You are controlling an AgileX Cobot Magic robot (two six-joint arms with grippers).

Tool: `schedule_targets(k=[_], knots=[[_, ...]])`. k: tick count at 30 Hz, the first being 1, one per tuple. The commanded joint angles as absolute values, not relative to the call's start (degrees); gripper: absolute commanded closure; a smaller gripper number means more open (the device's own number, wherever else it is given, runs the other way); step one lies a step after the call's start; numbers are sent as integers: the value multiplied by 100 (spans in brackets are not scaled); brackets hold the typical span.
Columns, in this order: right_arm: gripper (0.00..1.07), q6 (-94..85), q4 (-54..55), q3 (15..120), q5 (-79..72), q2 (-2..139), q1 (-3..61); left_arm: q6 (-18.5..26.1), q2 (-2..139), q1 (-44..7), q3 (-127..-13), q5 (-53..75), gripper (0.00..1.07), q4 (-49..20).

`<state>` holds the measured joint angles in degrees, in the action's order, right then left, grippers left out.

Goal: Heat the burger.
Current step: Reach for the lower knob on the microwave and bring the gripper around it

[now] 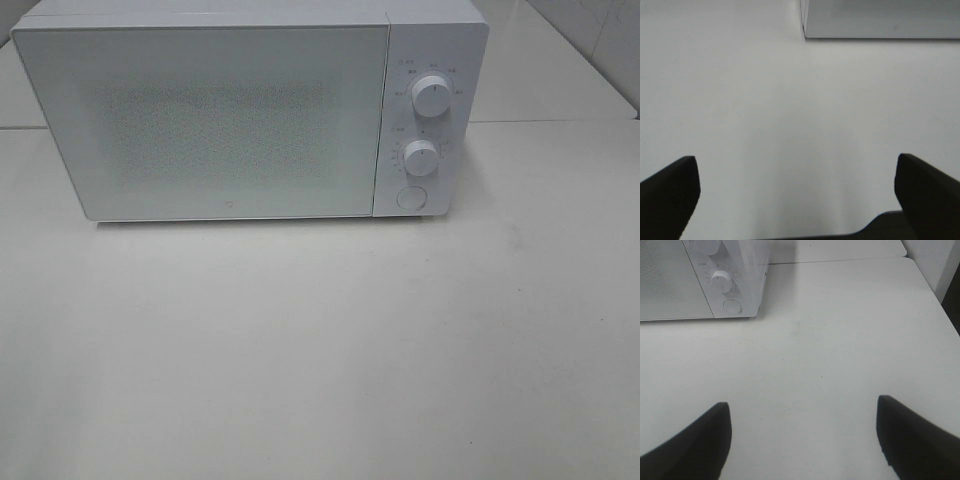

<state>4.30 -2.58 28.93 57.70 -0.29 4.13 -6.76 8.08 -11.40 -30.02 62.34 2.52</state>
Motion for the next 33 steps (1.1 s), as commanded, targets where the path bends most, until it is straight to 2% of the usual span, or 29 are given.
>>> schedule_targets(k=[1, 10, 33], knots=[[31, 367, -246, 2871, 5689, -178, 395, -699, 476, -1129, -2985, 6142, 8, 92], [31, 367, -246, 2871, 5689, -178, 395, -699, -172, -567, -2985, 6142, 8, 74], [31, 367, -246, 2871, 5689, -178, 395, -693, -172, -550, -2985, 6142, 9, 69]])
